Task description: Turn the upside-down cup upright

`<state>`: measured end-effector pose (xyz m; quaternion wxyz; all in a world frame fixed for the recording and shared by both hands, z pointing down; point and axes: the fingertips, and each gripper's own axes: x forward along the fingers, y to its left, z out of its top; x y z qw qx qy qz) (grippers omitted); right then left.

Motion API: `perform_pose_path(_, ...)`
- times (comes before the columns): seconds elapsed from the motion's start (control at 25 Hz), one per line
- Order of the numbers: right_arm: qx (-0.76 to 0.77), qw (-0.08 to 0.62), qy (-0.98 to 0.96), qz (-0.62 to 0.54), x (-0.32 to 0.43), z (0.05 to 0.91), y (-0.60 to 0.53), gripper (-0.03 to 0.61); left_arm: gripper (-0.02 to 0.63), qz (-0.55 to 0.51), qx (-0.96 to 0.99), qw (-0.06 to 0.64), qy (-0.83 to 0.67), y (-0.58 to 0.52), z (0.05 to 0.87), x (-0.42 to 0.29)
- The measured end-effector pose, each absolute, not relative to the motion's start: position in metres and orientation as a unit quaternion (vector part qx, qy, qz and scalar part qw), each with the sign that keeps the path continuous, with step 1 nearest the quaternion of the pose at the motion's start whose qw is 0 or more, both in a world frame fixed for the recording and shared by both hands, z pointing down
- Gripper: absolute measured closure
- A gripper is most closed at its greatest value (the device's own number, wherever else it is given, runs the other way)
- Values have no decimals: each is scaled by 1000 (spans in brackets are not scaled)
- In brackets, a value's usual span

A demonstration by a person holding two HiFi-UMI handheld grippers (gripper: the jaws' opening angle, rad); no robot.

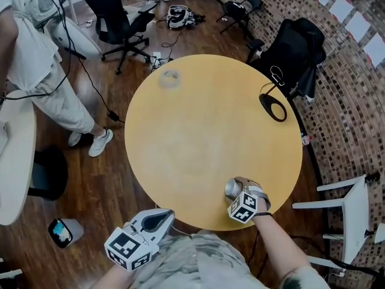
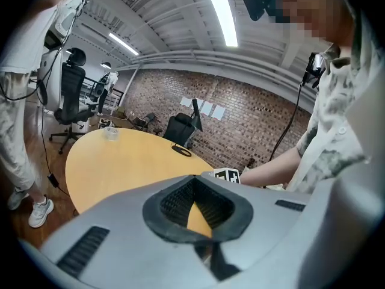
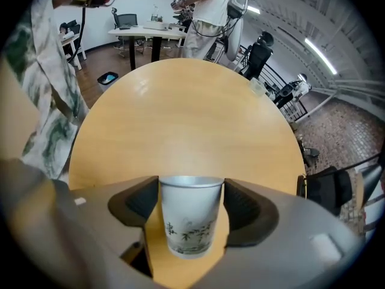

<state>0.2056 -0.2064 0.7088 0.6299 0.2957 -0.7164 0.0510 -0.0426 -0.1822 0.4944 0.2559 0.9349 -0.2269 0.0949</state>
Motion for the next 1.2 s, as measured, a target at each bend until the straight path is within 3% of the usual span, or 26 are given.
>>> perform_pose_path(0.72,331,535,-768,118,260,701,-172,200,607,113,937,254,-210,-160,479,4)
perform_pose_path(0.84,302,539,-778,112,255,714,-170,246,607,110,933,263,-221,-157,481,2)
perform_pose_path(0.92,287,544,-782,107,251,718,-168,317,607,111,929,265,-233,-157,482,-3)
perform_pose_path(1.2,288,551,-776,105,262,708,-165,325,607,105,919,261,-277,-158,477,-17)
